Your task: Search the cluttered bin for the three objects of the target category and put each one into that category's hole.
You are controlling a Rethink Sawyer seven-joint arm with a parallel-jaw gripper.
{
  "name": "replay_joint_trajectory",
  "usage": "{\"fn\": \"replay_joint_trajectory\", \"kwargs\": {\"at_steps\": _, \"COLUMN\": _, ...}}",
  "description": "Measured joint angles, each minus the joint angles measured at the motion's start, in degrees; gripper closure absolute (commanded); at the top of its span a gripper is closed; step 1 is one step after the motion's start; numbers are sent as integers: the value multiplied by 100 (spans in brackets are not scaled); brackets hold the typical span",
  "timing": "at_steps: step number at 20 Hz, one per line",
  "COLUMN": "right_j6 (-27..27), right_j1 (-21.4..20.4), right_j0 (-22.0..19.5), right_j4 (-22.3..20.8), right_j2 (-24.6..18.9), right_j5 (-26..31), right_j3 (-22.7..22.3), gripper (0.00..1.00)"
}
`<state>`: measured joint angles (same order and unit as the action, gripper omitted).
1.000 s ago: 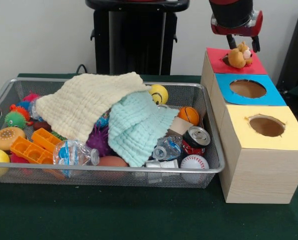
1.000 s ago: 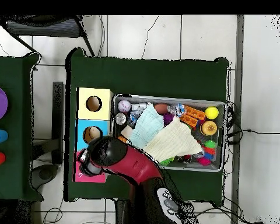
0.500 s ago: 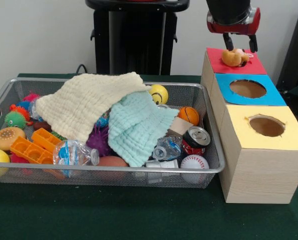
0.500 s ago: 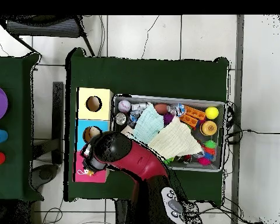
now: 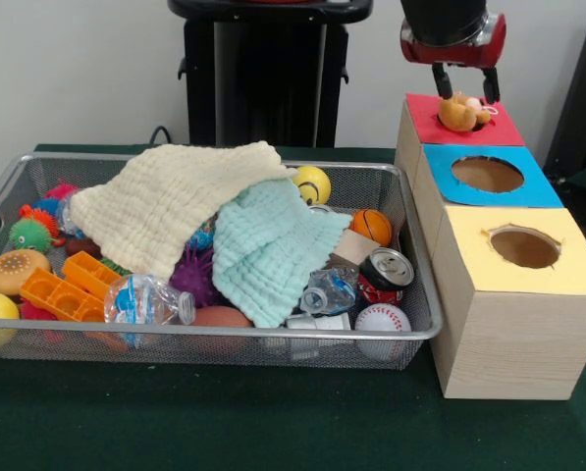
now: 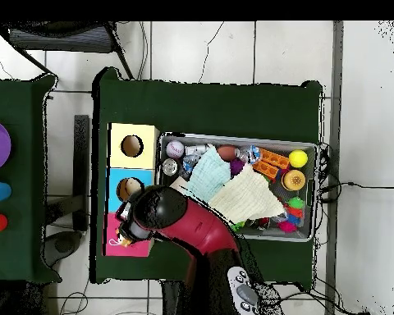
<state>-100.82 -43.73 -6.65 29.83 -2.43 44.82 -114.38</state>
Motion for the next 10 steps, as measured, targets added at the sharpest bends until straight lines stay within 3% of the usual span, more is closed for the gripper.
{"fn": "replay_joint_trajectory", "kwargs": {"at_steps": 5, "right_j6": 0, "right_j1": -202, "right_j0": 181, "right_j4": -69, "right_j2": 170, "right_j5": 28, "right_j3": -1, "gripper": 0}}
{"fn": "replay_joint_trajectory", "kwargs": {"at_steps": 6, "right_j6": 0, "right_j1": -270, "right_j0": 243, "right_j4": -120, "right_j2": 230, "right_j5": 49, "right_j3": -2, "gripper": 100}}
{"fn": "replay_joint_trajectory", "kwargs": {"at_steps": 10, "right_j6": 0, "right_j1": -319, "right_j0": 299, "right_j4": -172, "right_j2": 299, "right_j5": 82, "right_j3": -2, "gripper": 100}}
